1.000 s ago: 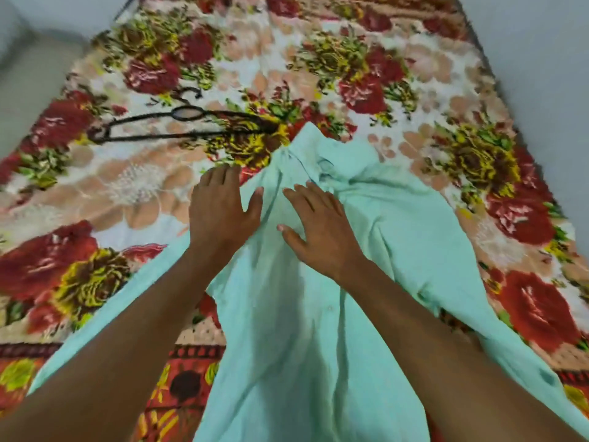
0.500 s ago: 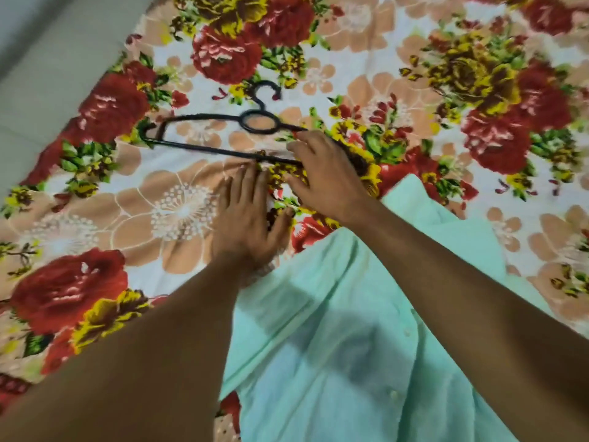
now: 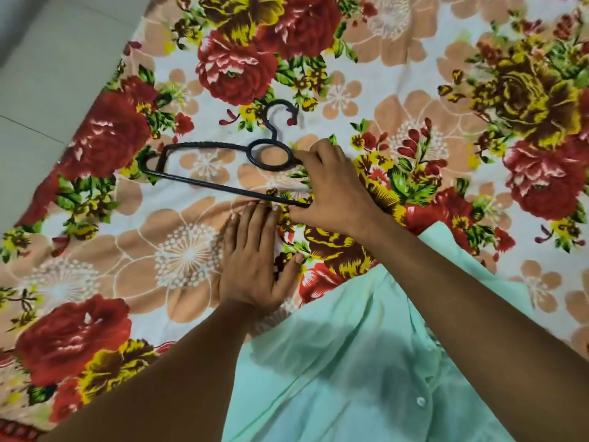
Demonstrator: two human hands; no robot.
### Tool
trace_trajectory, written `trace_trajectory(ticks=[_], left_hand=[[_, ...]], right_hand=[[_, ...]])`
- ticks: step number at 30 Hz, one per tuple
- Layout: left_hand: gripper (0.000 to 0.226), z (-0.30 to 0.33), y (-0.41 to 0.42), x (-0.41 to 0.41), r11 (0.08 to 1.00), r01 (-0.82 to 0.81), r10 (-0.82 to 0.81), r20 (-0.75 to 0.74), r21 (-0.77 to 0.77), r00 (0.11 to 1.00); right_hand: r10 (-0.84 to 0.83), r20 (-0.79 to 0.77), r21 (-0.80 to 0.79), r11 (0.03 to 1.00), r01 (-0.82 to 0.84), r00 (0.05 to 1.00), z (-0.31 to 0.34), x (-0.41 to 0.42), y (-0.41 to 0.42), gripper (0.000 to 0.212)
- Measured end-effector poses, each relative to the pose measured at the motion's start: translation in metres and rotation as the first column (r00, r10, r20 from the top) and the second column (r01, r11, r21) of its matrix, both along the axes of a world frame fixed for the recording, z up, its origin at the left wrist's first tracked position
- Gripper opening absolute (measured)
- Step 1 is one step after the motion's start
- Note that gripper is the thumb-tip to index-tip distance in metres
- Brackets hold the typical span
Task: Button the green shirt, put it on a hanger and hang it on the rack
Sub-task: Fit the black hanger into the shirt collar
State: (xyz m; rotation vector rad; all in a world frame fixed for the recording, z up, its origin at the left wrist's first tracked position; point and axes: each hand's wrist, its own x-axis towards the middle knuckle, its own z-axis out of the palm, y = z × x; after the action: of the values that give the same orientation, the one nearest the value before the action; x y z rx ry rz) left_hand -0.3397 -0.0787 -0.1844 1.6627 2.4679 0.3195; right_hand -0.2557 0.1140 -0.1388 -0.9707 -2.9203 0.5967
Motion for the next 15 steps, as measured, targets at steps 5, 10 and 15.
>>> trace_trajectory(ticks=[5,10,15], left_hand=[[0.08,0.0,0.002,0.003,0.999,0.008,-0.009,0.016,0.036,1.0],[0.078,0.0,0.0,0.002,0.997,0.007,-0.008,0.01,0.081,1.0],[0.079,0.005,-0.003,0.009,0.994,0.012,-0.013,0.002,0.106,1.0]], right_hand=[[-0.082,-0.15,-0.009,0.997,0.082,0.985,0.018,0.019,0.014,0.091],[-0.171,-0.269,-0.035,0.985,0.167,0.948,0.035,0.067,0.0,0.088],[-0.27,-0.407,-0.001,0.955,0.295,0.873,0.065,0.134,-0.019,0.088]])
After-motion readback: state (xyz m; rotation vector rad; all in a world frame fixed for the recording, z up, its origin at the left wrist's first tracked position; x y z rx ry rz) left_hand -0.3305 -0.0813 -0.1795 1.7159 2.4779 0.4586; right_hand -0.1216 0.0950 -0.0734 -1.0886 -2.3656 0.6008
